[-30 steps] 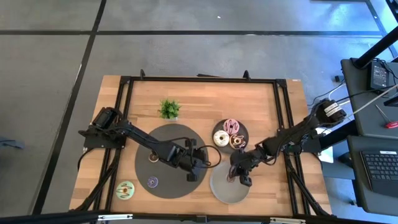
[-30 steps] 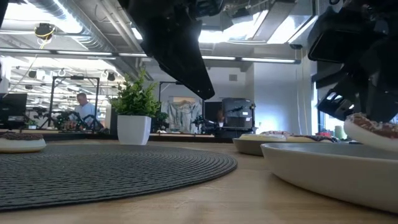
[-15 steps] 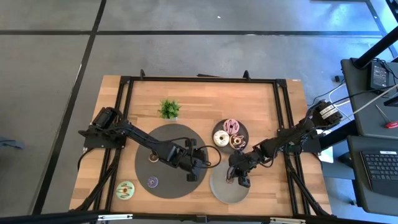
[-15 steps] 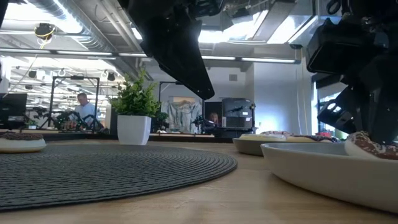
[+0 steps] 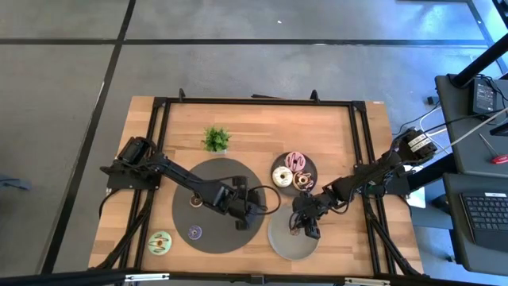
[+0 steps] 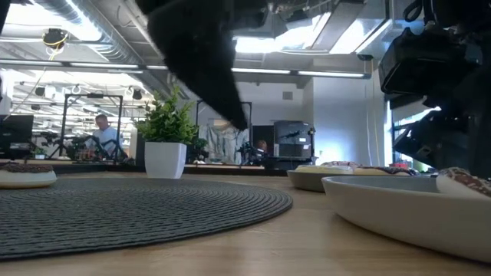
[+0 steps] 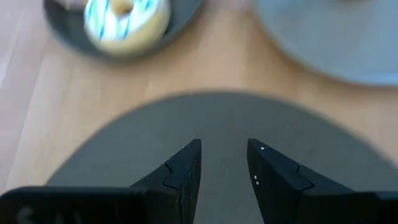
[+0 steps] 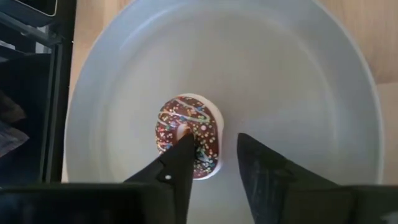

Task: Pick & Place donuts
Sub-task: Put the small brown donut on the gray plate, then put the small black donut on the gray plate

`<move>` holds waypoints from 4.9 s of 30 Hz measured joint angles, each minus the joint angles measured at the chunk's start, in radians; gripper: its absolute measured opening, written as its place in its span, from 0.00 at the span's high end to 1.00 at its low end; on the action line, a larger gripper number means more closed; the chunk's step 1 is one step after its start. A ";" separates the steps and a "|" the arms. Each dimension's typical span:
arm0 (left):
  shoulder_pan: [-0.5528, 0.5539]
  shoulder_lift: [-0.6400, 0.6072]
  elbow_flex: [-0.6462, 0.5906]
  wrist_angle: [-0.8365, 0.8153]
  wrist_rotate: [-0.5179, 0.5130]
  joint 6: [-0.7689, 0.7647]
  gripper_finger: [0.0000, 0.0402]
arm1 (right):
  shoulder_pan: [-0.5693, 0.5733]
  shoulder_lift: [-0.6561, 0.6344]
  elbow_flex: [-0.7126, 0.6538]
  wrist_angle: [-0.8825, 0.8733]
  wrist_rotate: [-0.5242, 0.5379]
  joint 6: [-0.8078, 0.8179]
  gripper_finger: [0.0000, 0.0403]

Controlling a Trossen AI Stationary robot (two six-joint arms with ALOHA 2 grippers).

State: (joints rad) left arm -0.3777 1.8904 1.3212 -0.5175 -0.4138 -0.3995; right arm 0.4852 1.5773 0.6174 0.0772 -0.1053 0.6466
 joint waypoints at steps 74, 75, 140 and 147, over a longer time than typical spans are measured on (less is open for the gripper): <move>-0.208 -0.182 -0.367 -0.547 0.221 -1.412 0.59 | -0.057 -0.073 0.000 -0.104 -0.018 -0.103 0.61; -0.206 -0.182 -0.367 -0.547 0.221 -1.412 0.60 | -0.057 -0.073 0.000 -0.104 -0.018 -0.103 0.61; 0.005 -0.182 -0.369 0.881 -0.585 0.293 0.99 | -0.060 -0.061 0.168 0.409 0.881 -0.942 0.61; -0.002 -0.184 -0.368 0.911 -0.610 0.308 0.99 | -0.062 -0.021 0.167 0.410 0.927 -0.941 0.61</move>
State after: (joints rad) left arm -0.3798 1.7061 0.9531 0.3938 -1.0238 -0.0917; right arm 0.4229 1.5566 0.7849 0.4869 0.8213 -0.2943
